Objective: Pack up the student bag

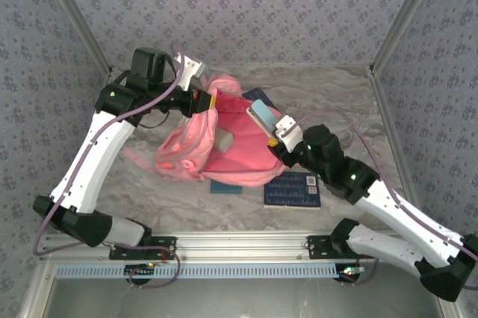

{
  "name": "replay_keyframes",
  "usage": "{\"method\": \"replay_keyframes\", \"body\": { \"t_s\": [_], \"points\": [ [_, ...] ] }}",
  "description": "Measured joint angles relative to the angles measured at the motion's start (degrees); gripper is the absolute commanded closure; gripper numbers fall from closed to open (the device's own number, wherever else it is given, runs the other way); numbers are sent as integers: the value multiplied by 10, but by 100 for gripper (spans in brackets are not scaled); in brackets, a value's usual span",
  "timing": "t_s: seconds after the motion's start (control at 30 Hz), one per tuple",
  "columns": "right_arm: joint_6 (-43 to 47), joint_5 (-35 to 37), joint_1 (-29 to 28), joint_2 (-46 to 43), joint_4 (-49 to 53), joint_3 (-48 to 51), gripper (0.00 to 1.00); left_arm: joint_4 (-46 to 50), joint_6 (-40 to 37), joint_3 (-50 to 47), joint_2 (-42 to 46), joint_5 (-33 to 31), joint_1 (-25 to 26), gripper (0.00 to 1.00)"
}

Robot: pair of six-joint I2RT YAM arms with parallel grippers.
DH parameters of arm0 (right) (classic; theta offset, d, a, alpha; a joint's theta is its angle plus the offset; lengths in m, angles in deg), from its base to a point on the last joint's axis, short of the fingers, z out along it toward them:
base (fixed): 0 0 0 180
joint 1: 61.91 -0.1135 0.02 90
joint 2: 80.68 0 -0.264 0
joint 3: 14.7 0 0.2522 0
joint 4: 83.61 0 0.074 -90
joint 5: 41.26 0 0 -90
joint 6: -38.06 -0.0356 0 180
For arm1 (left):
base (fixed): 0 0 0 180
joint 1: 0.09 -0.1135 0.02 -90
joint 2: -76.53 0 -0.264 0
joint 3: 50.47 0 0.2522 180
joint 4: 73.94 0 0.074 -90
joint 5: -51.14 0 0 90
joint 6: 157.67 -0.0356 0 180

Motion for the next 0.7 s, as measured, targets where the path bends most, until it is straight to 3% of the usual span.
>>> {"method": "replay_keyframes", "body": {
  "t_s": [0.37,0.7],
  "points": [
    [100,-24,-1,224,113,-133,100,5,-62,-11,-1,-9,39,100],
    [143,41,-6,434,76,-241,97,12,-84,-7,-9,-19,60,100]
  ]
}}
